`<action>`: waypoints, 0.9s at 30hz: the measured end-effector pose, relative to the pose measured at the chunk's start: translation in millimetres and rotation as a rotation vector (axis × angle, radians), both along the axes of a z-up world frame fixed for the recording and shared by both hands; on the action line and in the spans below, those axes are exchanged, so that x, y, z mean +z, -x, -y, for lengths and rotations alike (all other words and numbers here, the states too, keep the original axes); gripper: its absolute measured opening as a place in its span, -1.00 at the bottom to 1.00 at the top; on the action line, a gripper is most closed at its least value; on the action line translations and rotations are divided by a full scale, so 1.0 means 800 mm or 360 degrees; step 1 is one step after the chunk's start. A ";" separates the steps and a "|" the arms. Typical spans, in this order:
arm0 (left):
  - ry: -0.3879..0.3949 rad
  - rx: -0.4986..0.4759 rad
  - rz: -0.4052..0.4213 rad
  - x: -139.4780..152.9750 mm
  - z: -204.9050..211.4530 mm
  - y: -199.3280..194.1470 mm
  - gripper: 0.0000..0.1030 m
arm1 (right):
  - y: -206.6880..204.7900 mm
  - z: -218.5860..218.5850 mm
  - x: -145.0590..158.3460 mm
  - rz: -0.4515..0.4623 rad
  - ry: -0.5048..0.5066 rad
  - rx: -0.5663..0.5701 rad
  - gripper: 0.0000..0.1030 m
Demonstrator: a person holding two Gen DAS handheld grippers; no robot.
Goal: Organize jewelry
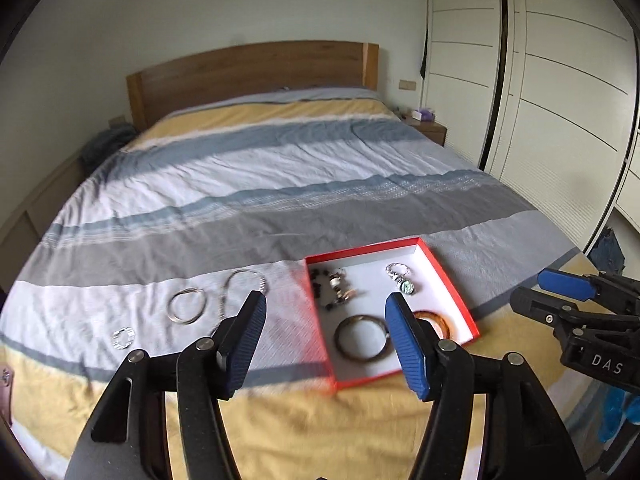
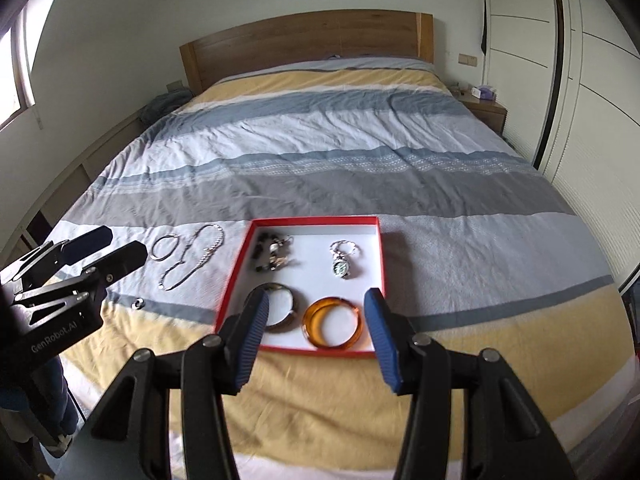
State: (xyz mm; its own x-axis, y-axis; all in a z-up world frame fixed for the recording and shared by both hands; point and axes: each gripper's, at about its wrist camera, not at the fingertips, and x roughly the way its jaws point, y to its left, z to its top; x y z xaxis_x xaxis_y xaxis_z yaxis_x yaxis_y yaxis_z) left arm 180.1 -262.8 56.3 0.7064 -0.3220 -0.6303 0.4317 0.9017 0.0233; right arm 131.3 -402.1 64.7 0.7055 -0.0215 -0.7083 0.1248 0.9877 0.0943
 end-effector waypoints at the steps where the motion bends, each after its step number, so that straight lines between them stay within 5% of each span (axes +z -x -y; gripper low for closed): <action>1: -0.0006 0.0007 0.0010 0.005 -0.006 0.010 0.22 | 0.011 -0.008 0.006 0.0013 -0.0001 0.0009 -0.07; 27: 0.0040 0.0239 0.0296 0.080 -0.162 0.196 0.59 | 0.170 -0.163 0.071 0.0197 0.0055 0.0235 -0.07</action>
State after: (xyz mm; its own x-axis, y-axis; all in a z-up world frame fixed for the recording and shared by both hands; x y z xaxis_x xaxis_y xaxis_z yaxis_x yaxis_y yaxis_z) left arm 23.0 -133.1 120.6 0.8508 -0.2184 -0.4780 0.2830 0.9568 0.0664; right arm -4.9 -271.5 121.6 0.7844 0.0657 -0.6167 -0.0321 0.9973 0.0655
